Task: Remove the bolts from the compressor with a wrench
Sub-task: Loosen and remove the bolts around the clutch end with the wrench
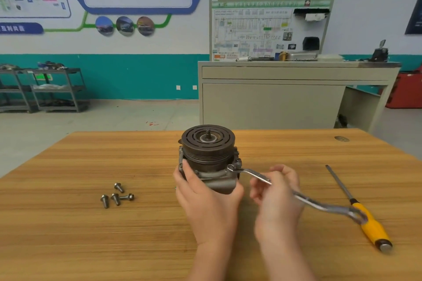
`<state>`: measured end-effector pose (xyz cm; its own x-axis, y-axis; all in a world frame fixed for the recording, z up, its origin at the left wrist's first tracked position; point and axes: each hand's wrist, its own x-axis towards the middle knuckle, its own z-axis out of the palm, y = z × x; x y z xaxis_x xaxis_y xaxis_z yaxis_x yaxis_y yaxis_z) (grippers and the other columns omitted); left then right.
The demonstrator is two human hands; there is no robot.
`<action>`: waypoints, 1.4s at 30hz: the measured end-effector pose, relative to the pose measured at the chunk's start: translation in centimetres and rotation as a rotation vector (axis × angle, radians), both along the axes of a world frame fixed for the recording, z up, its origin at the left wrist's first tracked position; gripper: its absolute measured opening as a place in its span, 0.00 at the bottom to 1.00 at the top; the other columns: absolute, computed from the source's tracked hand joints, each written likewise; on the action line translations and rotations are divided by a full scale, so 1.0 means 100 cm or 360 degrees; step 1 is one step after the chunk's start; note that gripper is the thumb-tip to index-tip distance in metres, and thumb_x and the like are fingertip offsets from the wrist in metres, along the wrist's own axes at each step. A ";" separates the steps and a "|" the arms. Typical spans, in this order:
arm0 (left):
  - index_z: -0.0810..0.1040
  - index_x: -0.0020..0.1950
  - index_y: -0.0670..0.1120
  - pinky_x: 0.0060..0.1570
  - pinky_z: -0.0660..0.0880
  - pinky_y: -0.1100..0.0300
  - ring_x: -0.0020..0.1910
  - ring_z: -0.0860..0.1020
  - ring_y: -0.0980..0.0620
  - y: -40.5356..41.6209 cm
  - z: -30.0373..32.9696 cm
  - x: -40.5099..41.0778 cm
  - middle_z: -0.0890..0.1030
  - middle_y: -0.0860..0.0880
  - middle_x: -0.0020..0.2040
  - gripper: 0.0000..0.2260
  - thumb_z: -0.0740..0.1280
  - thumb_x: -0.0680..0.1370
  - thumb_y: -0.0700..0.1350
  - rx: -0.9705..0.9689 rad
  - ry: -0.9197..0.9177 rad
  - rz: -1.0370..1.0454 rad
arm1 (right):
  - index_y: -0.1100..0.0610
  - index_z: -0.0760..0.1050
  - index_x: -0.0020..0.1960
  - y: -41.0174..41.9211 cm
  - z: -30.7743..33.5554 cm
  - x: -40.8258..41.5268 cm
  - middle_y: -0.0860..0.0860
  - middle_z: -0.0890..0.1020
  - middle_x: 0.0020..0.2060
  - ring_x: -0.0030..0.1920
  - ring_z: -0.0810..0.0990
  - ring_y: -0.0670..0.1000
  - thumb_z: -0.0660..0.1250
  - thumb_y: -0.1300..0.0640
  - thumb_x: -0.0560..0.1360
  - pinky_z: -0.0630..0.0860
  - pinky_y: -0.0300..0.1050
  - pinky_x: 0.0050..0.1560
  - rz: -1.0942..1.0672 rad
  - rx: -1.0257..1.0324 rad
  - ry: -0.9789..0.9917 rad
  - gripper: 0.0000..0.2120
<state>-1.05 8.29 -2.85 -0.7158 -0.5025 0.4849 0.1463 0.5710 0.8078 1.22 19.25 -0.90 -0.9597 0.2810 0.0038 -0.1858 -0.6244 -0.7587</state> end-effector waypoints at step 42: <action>0.56 0.73 0.62 0.61 0.67 0.70 0.63 0.70 0.69 -0.082 0.008 -0.027 0.70 0.63 0.66 0.47 0.74 0.58 0.63 0.0408 -0.0095 -0.1124 | 0.53 0.67 0.29 0.026 0.020 -0.032 0.54 0.76 0.23 0.19 0.70 0.46 0.66 0.58 0.71 0.62 0.36 0.20 0.0244 0.0334 0.0414 0.13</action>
